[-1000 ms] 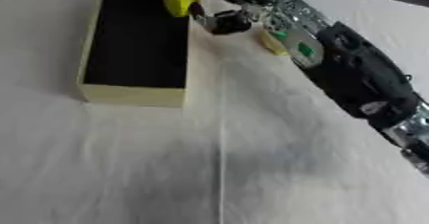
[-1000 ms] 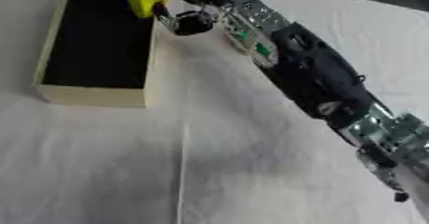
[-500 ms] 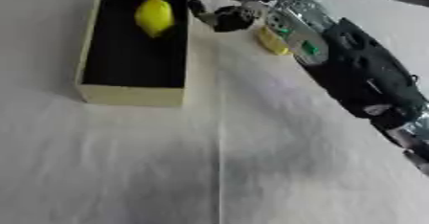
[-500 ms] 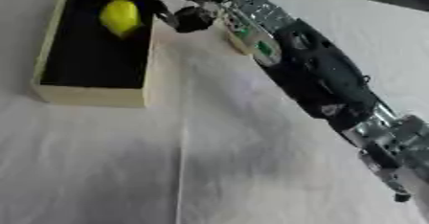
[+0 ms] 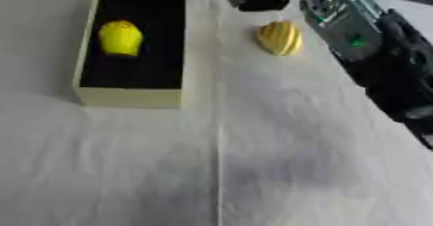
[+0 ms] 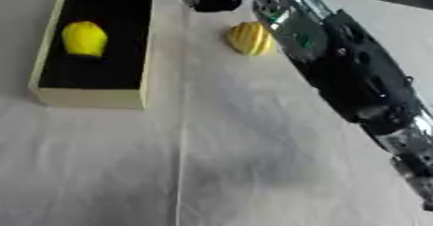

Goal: Pick up objects on the table and place them in the box.

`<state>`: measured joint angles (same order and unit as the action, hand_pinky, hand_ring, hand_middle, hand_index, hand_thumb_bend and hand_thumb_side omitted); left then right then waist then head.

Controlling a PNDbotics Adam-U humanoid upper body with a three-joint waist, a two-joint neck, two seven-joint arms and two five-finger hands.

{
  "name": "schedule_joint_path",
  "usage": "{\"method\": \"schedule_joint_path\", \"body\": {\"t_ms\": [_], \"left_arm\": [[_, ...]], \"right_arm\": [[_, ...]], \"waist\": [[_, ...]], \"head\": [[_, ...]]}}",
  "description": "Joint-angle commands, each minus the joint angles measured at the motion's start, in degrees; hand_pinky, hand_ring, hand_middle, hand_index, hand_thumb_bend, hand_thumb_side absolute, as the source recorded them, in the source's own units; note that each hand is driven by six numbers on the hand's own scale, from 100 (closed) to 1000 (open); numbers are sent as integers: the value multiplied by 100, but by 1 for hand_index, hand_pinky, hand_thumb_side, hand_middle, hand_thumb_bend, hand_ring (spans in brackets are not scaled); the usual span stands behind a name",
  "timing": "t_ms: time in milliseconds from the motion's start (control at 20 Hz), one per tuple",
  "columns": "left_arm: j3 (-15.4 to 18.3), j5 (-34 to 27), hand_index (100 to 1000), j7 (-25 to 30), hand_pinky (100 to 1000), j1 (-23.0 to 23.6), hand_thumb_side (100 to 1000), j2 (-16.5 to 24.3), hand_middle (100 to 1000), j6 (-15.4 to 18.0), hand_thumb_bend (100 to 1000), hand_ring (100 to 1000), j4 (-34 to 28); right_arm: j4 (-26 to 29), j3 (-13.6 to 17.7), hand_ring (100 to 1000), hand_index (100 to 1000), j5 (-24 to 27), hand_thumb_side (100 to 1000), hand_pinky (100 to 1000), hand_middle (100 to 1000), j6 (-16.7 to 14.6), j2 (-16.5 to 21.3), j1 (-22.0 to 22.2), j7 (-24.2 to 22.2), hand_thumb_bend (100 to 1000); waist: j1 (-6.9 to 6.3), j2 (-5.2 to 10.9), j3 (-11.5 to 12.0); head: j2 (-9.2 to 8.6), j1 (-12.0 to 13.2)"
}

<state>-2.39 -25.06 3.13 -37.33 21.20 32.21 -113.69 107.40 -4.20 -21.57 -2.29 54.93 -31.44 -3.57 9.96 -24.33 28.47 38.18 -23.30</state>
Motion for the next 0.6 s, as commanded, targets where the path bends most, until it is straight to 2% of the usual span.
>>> {"method": "schedule_joint_path", "body": {"t_ms": [50,200,300,450,600], "left_arm": [[93,110,857,-81,771,12,610,172,678,1,100,766,-90],[107,180,856,-123,771,68,610,190,678,-15,100,765,-90],[107,214,856,-142,770,92,610,194,678,-37,100,765,-90],[101,236,856,-162,770,80,610,193,677,-51,100,765,-90],[89,243,856,-162,770,74,610,187,677,-55,100,765,-90]], "right_arm": [[486,417,881,879,444,100,888,604,157,487,377,-19,100],[626,643,883,880,624,100,891,612,233,625,951,-7,100],[662,717,890,893,589,108,893,653,214,683,1272,-14,100],[692,724,891,892,356,145,895,662,65,712,1625,-114,100],[609,693,897,892,265,155,902,674,-158,710,1812,-432,100]], "waist": [[-87,145,-75],[-116,143,-202],[-133,149,-295],[-146,153,-369],[-155,160,-370]], "head": [[42,180],[90,326],[116,400],[144,437],[147,420]]}}
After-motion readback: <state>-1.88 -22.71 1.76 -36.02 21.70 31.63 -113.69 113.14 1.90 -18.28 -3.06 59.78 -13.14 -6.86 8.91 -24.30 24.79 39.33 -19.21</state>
